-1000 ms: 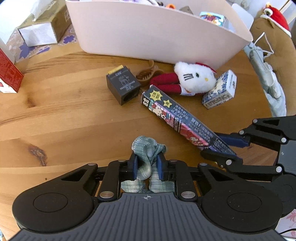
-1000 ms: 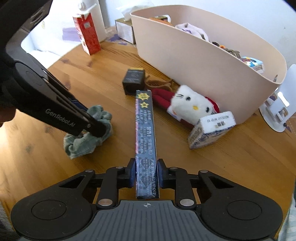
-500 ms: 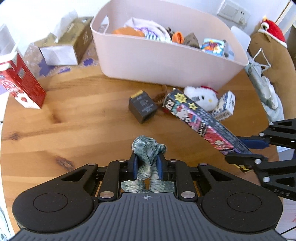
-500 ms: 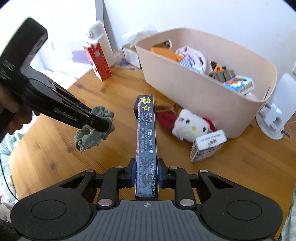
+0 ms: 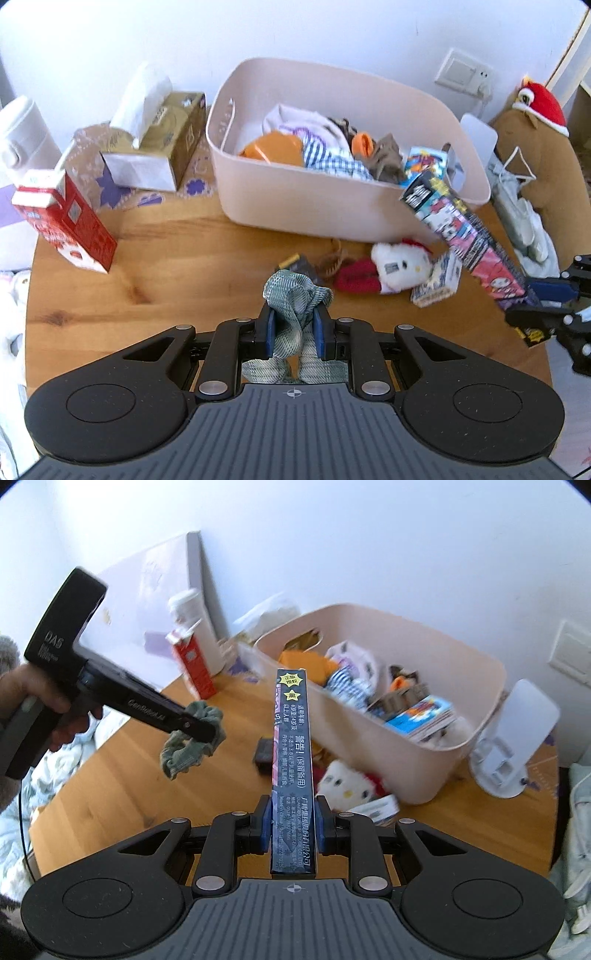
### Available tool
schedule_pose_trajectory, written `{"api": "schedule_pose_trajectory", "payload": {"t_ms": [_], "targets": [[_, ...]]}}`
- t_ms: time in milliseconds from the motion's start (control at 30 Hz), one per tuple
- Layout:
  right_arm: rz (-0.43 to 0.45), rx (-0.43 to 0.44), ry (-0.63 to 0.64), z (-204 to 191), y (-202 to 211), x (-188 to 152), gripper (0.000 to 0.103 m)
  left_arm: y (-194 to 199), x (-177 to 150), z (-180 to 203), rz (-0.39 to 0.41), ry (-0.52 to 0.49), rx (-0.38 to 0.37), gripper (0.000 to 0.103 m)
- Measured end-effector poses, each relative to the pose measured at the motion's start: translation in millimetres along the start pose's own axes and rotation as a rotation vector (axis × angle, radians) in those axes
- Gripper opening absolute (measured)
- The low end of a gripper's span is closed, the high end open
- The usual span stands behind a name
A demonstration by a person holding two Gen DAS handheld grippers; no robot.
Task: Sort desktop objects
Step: 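Carry the scrunchie and boxed tube into the basket and release both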
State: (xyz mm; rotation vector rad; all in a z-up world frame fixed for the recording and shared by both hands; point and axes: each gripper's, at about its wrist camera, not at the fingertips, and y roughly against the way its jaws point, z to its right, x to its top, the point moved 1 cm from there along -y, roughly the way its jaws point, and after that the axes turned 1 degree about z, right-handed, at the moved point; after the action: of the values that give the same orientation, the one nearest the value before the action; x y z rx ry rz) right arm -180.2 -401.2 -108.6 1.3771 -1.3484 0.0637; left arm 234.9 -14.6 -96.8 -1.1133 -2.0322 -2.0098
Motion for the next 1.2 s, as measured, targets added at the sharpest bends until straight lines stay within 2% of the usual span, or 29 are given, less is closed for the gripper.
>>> {"api": "schedule_pose_trajectory", "payload": {"t_ms": [367,633,867,1033,1200], "targets": [[0.098,-0.104,-0.038,39,15,30,0.022,16,38,8,0.102,-0.069,0.011,0.02],[0.184,-0.179,-0.054,66,17,66,0.022,23,84,20,0.191,-0.138,0.027,0.02],[0.221,-0.256,-0.058,85,12,86,0.022,25,120,35,0.259,-0.196,0.036,0.02],[0.218,-0.314,-0.079,97,4,95,0.022,14,136,43,0.257,-0.186,0.041,0.02],[0.201,-0.335,-0.119,102,-16,98,0.022,-9,142,46,0.226,-0.157,0.053,0.02]]}}
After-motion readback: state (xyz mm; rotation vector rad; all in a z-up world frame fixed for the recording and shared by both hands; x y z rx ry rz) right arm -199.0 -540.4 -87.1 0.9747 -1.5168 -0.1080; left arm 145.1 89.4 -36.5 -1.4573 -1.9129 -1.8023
